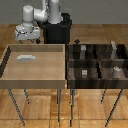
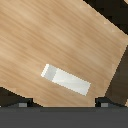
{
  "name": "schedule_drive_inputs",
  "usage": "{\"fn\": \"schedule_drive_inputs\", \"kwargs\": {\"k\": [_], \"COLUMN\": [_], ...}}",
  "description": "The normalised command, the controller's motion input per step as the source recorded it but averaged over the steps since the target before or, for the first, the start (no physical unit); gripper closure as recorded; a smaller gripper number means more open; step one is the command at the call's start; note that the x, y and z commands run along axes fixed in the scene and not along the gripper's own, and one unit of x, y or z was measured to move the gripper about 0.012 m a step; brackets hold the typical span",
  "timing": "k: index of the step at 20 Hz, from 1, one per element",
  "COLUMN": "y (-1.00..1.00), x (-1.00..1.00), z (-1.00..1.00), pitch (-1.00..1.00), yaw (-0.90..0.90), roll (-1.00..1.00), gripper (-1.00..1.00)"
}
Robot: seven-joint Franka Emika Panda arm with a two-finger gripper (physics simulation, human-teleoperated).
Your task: Place the milk carton into the appropriate compartment.
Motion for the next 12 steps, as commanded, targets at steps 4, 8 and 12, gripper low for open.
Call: {"fn": "schedule_drive_inputs", "kwargs": {"k": [4,8,12], "y": [0.00,0.00,0.00], "x": [0.00,0.00,0.00], "z": [0.00,0.00,0.00], "pitch": [0.00,0.00,0.00], "yaw": [0.95,0.95,0.95], "roll": [0.00,0.00,0.00], "gripper": [-1.00,-1.00,-1.00]}}
